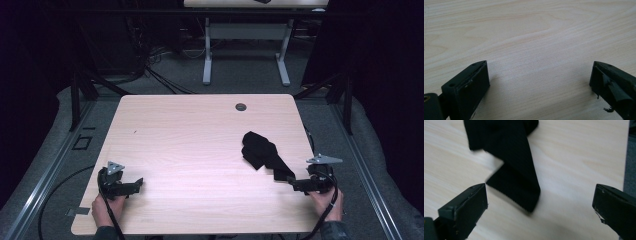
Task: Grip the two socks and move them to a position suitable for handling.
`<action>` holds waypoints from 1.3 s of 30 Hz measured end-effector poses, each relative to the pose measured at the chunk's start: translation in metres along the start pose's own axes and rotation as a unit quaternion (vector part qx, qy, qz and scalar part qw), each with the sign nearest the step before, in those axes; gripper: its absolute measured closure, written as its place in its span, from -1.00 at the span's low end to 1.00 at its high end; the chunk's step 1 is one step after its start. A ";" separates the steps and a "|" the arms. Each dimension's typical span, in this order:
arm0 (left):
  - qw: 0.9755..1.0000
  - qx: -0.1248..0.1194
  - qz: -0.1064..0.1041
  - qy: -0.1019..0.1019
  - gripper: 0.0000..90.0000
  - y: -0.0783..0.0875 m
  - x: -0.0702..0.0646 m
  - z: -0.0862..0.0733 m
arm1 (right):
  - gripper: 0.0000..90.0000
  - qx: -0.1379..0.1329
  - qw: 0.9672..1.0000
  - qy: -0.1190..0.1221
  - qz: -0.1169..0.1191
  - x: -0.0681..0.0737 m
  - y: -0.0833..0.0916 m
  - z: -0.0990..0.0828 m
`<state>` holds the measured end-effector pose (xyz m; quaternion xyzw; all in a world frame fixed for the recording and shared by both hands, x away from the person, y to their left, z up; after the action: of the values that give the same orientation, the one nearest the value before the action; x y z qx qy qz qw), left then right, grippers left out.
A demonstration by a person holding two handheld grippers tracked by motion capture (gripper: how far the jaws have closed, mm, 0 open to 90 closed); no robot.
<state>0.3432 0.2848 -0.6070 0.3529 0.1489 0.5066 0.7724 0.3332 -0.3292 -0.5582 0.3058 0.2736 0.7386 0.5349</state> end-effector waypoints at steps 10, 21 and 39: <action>1.000 0.000 0.000 0.000 -0.95 0.000 0.000 0.000 | -0.33 0.049 0.998 0.018 0.020 0.028 -0.039 0.053; 1.000 0.000 0.000 0.000 -0.95 0.000 0.000 0.000 | 0.82 0.083 0.996 0.016 -0.002 0.032 -0.056 0.055; 1.000 -0.001 0.000 0.002 -0.95 0.000 0.000 0.000 | 0.86 0.005 0.997 0.073 0.029 0.066 0.004 0.093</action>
<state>0.3432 0.2847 -0.6070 0.3515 0.1497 0.5071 0.7726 0.3836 -0.2598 -0.4828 0.2618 0.3069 0.7724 0.4905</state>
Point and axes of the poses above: each handheld gripper's, and its own axes: y roughly backward along the jaws, z roughly out of its top, x roughly to its left, the point moved 2 cm from there along -y, roughly forward along the jaws, and after that the axes turned 11 degrees about -y, right-handed, at the moved point
